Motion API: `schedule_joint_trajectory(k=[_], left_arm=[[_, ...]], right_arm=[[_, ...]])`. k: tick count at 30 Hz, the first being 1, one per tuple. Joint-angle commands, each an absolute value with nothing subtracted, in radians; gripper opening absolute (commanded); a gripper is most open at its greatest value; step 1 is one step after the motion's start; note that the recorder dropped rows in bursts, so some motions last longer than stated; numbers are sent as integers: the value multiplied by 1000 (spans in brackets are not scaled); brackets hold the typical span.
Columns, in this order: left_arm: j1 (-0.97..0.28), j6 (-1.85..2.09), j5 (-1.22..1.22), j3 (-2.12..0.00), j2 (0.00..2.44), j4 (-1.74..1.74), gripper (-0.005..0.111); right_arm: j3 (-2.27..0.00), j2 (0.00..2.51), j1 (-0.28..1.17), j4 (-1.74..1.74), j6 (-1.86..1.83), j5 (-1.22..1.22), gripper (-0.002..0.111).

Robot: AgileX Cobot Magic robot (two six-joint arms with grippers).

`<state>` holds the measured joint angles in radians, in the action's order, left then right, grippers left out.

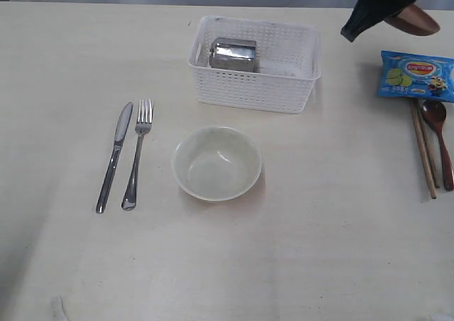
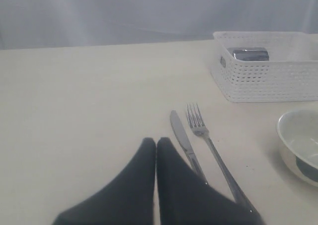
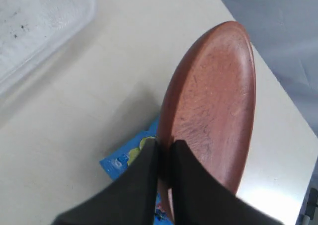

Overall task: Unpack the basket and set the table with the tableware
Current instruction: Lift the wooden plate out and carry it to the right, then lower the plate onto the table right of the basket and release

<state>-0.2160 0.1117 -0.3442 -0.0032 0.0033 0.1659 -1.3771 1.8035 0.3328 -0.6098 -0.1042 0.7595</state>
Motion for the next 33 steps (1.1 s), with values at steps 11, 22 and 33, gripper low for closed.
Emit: schedule_joint_trajectory(k=[11,22,33], left_arm=[[-222,109,-342,0,0,164,0],[-222,109,-342,0,0,164,0],[-222,109,-342,0,0,164,0]], right_arm=[[-1372,2058,328,-796,37,690,-1],[-1372,2096,331,-804,37,656,0],[-1372,2089,331,-783,52,689,47]])
